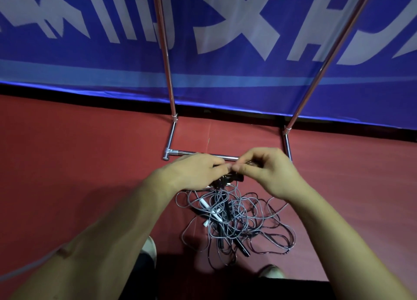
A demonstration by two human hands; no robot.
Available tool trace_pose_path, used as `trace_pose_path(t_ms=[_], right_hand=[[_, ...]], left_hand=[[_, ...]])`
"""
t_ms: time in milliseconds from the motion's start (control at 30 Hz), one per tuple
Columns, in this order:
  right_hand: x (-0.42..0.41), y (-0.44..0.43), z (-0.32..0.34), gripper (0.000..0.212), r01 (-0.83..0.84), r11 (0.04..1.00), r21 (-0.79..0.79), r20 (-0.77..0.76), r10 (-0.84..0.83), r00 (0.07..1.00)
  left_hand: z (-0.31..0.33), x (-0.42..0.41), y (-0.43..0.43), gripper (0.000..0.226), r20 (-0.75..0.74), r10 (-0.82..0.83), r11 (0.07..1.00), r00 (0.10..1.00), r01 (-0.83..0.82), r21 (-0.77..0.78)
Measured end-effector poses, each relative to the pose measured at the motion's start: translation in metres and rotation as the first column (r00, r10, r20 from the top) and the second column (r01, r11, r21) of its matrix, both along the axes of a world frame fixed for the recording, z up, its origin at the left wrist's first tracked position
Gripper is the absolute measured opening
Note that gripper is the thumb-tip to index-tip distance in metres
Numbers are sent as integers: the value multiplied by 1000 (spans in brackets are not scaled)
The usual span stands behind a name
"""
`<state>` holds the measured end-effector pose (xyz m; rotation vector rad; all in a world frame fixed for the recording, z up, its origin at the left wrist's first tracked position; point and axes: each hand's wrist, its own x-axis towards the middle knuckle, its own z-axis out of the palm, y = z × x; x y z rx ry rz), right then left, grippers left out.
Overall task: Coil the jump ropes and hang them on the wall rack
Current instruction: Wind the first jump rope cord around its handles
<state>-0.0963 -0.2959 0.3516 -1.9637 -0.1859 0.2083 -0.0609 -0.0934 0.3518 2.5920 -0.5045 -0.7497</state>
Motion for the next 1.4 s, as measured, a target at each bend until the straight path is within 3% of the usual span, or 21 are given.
trace_pose_path(t_ms=[67, 167, 333, 433, 533, 633, 700, 833, 933, 1033, 1167, 1300, 1400], right_hand=[[0, -5, 2, 19, 69, 976, 206, -85, -53, 995], [1, -8, 5, 15, 140, 913, 384, -181, -74, 981], [4, -4, 7, 13, 177, 887, 427, -189, -104, 976], [6, 1, 5, 14, 239, 831, 503, -292, -97, 952], [9, 6, 3, 9, 323, 756, 569, -382, -105, 918], [11, 13, 2, 4, 352, 652, 672, -378, -107, 920], [11, 15, 1, 11, 340, 697, 631, -323, -163, 932], [6, 18, 2, 19, 303, 888, 347, -10, -319, 948], [1, 25, 2, 18, 389, 880, 271, 75, -422, 903], [-1, 26, 3, 16, 443, 835, 327, 28, -477, 878], [-1, 23, 6, 11, 394, 844, 365, -9, -420, 907], [-2, 28, 9, 5, 399, 650, 646, -272, -292, 917], [-2, 29, 12, 6, 431, 570, 700, -338, -267, 902]], left_hand=[[6, -7, -7, 45, 10, -60, 997, 998, 60, -43], [13, -14, -13, 47, 47, -76, 985, 996, 82, -149], [24, -23, -20, 54, 212, -108, 960, 971, 157, -232], [21, -22, -22, 43, 260, -33, 943, 965, 116, -313], [14, -16, -19, 42, 179, 102, 869, 979, 0, -495], [7, -12, -19, 36, -46, 212, 730, 976, -189, -657], [7, -10, -20, 30, -225, 227, 608, 948, -318, -727], [12, -9, -23, 32, -344, 249, 488, 905, -425, -763], [13, -11, -26, 34, -415, 245, 413, 876, -481, -773], [12, -10, -27, 32, -437, 251, 385, 864, -503, -773], [11, -7, -26, 30, -451, 287, 383, 845, -533, -755], [12, -4, -26, 33, -408, 305, 401, 860, -505, -765], [13, -4, -26, 30, -331, 333, 443, 883, -456, -772]])
